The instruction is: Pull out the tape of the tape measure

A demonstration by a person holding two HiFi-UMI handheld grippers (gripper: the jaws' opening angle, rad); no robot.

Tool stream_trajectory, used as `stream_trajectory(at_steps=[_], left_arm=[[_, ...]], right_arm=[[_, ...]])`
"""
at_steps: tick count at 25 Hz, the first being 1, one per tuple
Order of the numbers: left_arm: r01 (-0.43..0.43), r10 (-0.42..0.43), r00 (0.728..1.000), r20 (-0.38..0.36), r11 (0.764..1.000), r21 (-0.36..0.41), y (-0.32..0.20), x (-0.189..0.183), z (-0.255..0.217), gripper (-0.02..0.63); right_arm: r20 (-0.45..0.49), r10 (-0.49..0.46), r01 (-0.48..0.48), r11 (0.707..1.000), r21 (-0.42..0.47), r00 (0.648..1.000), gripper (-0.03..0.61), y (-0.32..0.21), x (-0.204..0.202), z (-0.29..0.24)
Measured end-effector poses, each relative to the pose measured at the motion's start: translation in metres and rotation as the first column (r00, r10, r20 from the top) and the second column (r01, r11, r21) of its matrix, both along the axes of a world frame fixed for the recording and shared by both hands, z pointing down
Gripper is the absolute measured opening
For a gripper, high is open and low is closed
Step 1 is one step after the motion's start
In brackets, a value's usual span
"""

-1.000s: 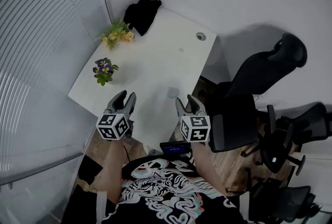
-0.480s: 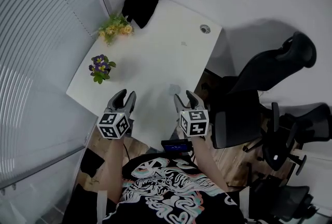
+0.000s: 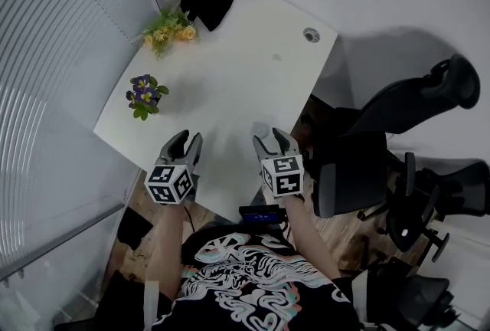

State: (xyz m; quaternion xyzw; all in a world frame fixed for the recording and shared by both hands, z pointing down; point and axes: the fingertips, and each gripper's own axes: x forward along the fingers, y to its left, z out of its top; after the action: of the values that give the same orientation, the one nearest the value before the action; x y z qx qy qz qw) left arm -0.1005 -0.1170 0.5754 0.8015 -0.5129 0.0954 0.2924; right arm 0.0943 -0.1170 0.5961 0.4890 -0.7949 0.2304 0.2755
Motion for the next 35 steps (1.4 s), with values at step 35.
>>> stream_trajectory(at_steps=[35], left_arm=[[0.023, -0.019, 0.999, 0.050, 0.996, -0.082, -0.016, 0.010, 0.034, 0.140]], right_arm=[[-0.087, -0.177, 0.171, 0.983, -0.067, 0.980, 0.248, -0.010, -0.009, 0.050]])
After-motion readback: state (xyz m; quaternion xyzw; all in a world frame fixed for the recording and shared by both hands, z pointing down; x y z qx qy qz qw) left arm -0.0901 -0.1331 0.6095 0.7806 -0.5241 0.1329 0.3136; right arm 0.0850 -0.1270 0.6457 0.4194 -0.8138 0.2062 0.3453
